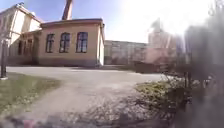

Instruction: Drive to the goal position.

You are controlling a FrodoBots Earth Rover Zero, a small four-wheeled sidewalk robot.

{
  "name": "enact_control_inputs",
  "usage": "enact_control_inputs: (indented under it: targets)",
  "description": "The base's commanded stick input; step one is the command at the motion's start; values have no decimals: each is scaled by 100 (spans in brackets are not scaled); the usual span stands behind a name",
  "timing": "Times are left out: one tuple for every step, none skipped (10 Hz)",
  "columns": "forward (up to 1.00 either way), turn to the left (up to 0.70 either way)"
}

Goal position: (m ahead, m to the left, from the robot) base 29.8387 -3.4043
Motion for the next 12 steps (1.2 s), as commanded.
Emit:
enact_control_inputs:
  targets:
    - [85,0]
    - [85,0]
    - [85,0]
    - [85,0]
    - [85,0]
    - [85,0]
    - [85,0]
    - [85,0]
    - [85,0]
    - [85,0]
    - [85,0]
    - [85,0]
